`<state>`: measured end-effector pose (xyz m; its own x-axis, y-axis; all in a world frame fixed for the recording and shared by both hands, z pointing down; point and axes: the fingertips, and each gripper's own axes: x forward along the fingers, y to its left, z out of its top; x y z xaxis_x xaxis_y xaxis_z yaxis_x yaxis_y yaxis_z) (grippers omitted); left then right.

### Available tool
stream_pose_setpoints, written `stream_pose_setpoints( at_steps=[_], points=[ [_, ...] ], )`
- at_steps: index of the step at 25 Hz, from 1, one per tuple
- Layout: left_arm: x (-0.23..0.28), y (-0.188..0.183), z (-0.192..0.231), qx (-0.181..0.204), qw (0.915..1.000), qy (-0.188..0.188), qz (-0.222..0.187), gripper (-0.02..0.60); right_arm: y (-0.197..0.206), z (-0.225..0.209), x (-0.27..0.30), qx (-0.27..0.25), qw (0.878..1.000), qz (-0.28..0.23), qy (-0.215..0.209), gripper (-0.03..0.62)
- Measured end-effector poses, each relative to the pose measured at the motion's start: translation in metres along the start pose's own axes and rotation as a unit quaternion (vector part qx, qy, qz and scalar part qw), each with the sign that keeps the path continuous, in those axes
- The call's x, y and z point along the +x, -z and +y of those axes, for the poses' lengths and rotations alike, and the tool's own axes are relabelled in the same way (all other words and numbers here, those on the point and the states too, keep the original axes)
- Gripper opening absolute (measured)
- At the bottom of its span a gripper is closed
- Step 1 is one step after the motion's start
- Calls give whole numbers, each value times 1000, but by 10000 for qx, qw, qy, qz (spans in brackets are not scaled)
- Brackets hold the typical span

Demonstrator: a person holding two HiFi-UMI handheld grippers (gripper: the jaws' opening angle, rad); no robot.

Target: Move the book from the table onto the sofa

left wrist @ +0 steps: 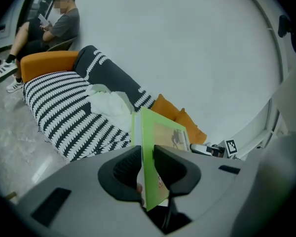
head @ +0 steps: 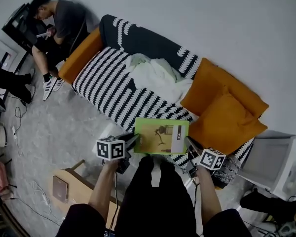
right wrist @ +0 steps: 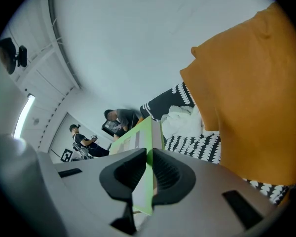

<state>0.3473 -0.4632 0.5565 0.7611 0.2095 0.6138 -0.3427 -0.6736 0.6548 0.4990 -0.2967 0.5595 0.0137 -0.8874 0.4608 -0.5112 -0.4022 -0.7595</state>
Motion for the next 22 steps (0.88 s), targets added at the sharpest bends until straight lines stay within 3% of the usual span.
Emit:
stream_pose_setpoints(
  at_steps=[6,14,22],
  points=[
    [12,-21,15,-38,10000,-56,-59,91,-15,-4,26,-23,9999,140,-59,57],
    [57,-50,61,-37,9998,-164,-56,91,-34,-41,87,-125,9992,381,-89,57],
    [89,-53,95,-27,9997,-209,79,91,-32,-69,122,-101,9988,477,-10,57]
  ],
)
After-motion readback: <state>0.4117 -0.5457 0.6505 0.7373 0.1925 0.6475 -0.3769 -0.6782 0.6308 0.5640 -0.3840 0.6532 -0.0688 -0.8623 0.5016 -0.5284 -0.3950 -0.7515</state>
